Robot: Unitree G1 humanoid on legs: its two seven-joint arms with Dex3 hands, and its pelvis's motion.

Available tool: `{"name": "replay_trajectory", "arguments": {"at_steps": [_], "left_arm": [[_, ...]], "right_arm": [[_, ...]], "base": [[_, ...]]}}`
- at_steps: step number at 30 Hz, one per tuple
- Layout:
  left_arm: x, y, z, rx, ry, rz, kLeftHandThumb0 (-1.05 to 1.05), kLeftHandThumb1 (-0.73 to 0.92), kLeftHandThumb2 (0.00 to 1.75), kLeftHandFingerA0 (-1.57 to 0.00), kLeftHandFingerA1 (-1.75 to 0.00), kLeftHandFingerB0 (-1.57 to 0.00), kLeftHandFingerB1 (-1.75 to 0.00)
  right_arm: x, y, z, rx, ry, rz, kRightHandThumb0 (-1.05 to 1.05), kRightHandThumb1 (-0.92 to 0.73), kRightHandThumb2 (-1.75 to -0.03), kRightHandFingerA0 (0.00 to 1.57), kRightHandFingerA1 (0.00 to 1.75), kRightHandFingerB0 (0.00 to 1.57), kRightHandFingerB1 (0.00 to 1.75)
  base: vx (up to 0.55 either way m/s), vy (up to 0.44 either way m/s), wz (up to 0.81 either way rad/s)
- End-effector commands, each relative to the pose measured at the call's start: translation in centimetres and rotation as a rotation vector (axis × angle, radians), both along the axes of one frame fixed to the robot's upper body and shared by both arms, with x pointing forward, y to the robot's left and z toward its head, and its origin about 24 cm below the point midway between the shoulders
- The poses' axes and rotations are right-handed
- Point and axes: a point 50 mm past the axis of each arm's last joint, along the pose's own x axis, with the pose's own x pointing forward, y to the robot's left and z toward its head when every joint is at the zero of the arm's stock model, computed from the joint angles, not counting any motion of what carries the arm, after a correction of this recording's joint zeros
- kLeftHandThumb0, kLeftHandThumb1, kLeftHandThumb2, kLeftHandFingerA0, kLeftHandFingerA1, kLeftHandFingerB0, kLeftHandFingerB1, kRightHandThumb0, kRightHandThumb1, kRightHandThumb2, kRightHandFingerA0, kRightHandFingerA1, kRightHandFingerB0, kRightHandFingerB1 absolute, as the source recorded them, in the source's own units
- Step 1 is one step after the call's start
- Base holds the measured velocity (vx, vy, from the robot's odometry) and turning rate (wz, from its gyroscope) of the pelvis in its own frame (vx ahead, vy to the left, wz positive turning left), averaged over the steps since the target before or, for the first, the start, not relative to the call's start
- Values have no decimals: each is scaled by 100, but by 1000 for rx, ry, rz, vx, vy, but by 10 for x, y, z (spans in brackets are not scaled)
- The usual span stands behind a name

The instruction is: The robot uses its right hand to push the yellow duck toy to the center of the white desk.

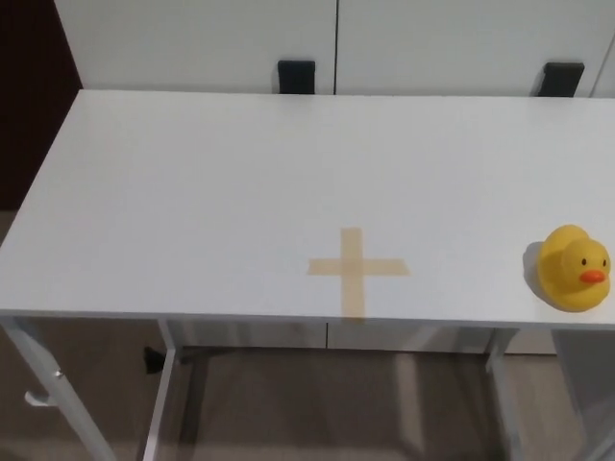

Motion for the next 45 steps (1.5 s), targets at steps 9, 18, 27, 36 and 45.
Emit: {"name": "replay_trajectory", "arguments": {"at_steps": [9,18,27,36,45], "left_arm": [[-2,2,2,11,-49,25,-11,58,83,-83,-85,-80,-92],[2,4,4,20,-54,19,-12,60,83,-83,-86,-83,-94],[2,3,3,13,-57,21,-10,60,89,-83,-84,-81,-93],[2,2,3,14,-44,-6,-10,59,88,-84,-83,-82,-91],[1,3,3,15,-43,-16,-11,58,89,-85,-84,-84,-93]], "right_arm": [[43,-17,45,-93,-396,-36,-54,-76,-62,31,91,30,62],[136,9,124,-235,-648,150,-80,-72,-112,27,68,25,57],[198,47,147,-172,-687,325,-77,-92,-68,26,37,26,35],[228,87,136,-165,-678,508,-86,-92,-74,20,43,18,36],[241,110,120,-129,-665,530,-78,-92,-70,24,40,21,36]], "base": [[0,0,0],[0,0,0],[0,0,0],[0,0,0],[0,0,0]]}}
